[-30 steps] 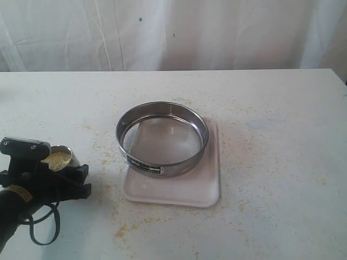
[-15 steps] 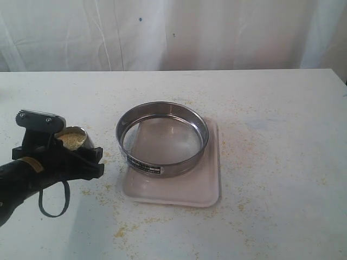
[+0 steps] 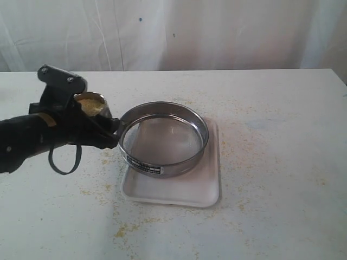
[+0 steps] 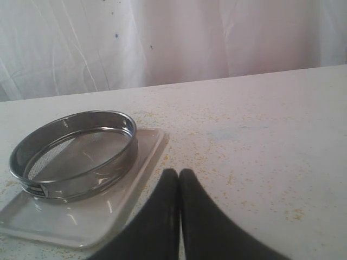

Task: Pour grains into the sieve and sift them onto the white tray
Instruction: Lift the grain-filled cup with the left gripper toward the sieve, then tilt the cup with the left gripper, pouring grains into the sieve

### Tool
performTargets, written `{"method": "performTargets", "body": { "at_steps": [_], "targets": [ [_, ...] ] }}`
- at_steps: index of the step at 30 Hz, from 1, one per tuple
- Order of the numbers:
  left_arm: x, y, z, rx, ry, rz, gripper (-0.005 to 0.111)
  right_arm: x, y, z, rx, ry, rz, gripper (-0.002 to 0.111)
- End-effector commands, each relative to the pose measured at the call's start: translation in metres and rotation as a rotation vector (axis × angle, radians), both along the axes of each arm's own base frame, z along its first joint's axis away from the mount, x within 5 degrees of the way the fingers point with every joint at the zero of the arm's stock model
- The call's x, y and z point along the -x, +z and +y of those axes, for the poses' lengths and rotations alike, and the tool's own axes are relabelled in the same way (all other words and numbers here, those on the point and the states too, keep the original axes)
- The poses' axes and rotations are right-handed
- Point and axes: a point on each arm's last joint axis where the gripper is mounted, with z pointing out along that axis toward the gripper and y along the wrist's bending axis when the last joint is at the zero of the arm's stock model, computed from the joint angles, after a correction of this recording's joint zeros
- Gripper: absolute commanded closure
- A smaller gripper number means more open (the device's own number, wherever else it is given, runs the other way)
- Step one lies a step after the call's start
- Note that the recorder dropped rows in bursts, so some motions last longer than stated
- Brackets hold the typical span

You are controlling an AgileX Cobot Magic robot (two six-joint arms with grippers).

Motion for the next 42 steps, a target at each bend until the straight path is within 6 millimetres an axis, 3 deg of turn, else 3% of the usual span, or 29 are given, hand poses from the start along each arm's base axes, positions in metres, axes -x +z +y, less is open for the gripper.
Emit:
{"method": "performTargets", "body": {
  "at_steps": [1, 6, 17, 25, 31, 42],
  "targets": [
    [-0.009, 0.031, -0.026, -0.129, -0.172, -0.002, 0.107, 0.000, -0.001, 0.000, 0.003, 0.001, -0.004, 0.108],
    [-0.023, 0.047, -0.040, -0.282, -0.315, 0.013, 0.107, 0.000, -0.001, 0.000, 0.003, 0.001, -0.004, 0.108],
    [-0.055, 0.036, -0.075, -0.550, -0.557, 0.099, 0.107, 0.000, -0.001, 0.000, 0.003, 0.001, -0.004, 0.108],
    [-0.078, 0.031, -0.080, -0.828, -0.654, 0.183, 0.107, 0.000, -0.001, 0.000, 0.003, 0.001, -0.004, 0.108],
    [-0.092, 0.031, -0.081, -1.071, -0.613, 0.215, 0.107, 0.000, -0.001, 0.000, 0.003, 0.001, -0.004, 0.108],
    [-0.096, 0.021, -0.101, -1.246, -0.632, 0.156, 0.107, 0.000, -0.001, 0.000, 0.003, 0.001, -0.004, 0.108]
  ]
}}
